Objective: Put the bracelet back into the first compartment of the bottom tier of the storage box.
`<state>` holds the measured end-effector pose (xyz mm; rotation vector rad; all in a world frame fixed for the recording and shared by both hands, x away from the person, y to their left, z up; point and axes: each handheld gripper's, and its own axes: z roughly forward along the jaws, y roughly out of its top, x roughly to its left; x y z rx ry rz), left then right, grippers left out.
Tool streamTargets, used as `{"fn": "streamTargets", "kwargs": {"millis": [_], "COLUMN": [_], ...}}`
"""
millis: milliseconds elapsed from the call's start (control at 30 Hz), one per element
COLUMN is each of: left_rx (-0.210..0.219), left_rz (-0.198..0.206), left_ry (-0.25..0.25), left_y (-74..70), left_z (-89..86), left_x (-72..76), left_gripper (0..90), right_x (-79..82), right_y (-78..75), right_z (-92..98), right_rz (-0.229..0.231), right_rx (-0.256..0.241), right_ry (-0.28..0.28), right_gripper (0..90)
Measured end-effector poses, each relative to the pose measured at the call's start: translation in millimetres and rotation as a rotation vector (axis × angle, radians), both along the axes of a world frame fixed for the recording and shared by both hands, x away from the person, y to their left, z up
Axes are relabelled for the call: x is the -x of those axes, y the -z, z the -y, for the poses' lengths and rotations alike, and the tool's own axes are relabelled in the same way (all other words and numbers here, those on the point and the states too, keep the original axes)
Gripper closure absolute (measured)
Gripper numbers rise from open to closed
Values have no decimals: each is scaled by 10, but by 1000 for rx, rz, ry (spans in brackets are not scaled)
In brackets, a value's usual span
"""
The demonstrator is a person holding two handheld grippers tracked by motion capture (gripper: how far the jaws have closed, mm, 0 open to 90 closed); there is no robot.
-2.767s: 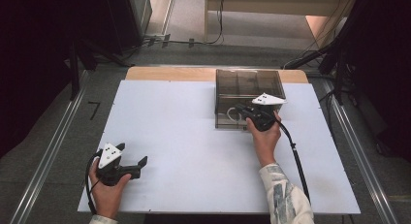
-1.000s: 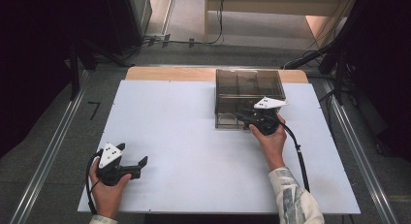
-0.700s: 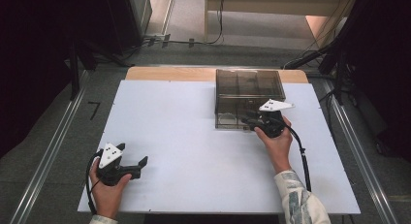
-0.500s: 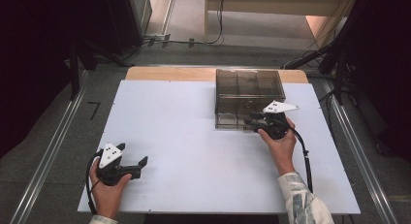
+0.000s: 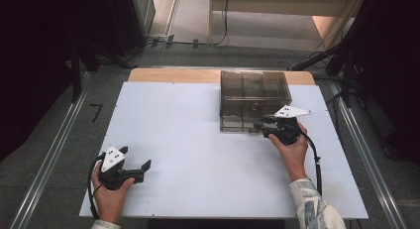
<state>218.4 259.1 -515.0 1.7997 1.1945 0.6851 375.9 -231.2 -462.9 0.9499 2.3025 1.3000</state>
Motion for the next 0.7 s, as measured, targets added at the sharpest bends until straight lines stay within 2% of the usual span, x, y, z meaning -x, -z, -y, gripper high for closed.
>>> {"fn": "streamTargets", "kwargs": {"millis": [700], "left_rx": [5], "left_rz": [1], "left_ry": [-1], "left_y": [3], "left_z": [0], "left_x": [-2], "left_gripper": [48], "right_x": [93], "right_y": [-10], "right_z": [263], "right_rz": [12], "right_rx": [-8], "right_ry": [29], "right_gripper": [505]}}
